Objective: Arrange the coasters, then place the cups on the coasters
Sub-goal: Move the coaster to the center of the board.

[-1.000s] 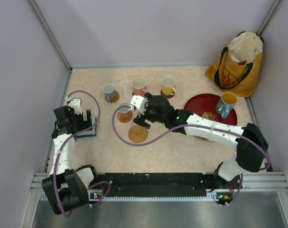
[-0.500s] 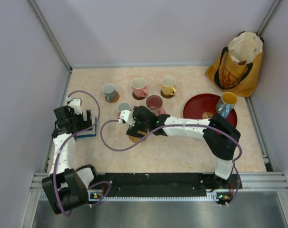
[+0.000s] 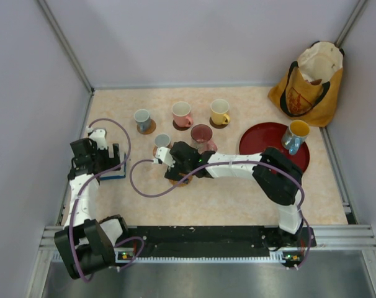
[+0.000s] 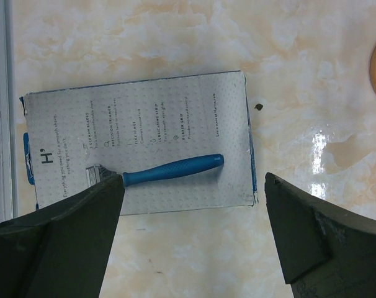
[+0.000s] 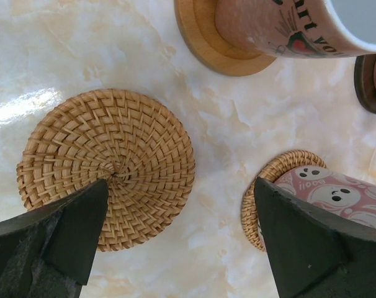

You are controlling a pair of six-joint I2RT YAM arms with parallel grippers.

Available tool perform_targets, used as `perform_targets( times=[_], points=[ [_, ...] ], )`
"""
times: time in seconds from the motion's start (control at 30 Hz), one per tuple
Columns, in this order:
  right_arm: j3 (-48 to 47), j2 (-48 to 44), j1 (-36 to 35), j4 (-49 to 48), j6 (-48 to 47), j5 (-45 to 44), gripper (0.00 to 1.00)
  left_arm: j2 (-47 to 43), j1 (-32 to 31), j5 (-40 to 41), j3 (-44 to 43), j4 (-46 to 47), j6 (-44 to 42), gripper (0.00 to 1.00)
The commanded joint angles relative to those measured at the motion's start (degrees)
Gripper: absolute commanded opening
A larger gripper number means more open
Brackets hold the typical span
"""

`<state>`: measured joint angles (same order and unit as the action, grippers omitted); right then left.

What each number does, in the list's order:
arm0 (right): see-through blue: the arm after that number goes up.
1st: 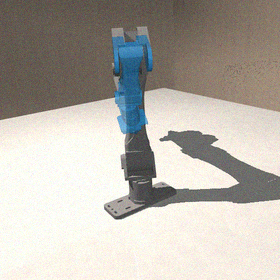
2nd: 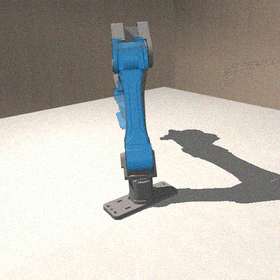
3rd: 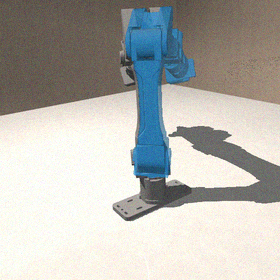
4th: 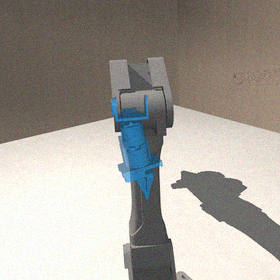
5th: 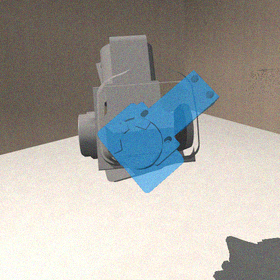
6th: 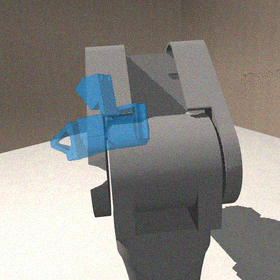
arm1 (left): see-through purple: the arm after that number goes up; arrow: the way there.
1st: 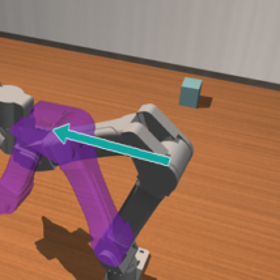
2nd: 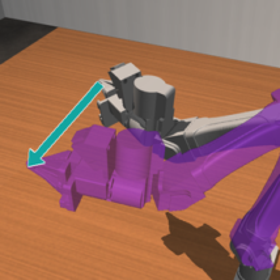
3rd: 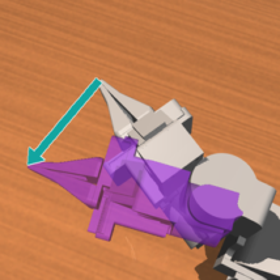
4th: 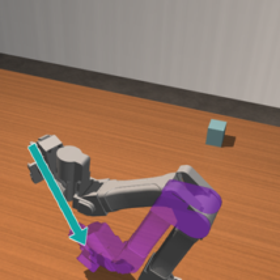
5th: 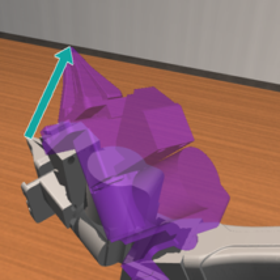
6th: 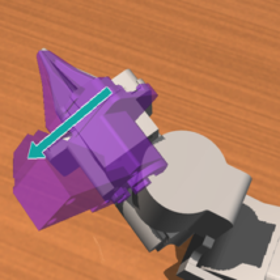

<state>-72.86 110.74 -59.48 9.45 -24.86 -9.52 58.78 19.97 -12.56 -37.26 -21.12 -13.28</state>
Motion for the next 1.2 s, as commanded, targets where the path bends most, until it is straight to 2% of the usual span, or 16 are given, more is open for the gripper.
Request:
perform_targets(
  times=[0.0, 0.83, 1.17],
  points=[
    [-1.1, 0.9, -0.5, -1.5, 0.3, -1.1, 0.99, -0.2, 0.4, -0.2, -0.1, 2.1, 0.0, 0.99],
    [-0.7, -0.2, -0.5, 5.3, 0.5, 2.1, 0.99, -0.7, 0.4, -0.3, 0.1, 2.1, 0.0, 0.99],
    [-1.4, -0.8, -0.5, 7.1, -0.8, 0.9, 0.99, -0.6, 0.4, -0.3, 0.2, 2.1, -0.2, 0.99]
  ],
)
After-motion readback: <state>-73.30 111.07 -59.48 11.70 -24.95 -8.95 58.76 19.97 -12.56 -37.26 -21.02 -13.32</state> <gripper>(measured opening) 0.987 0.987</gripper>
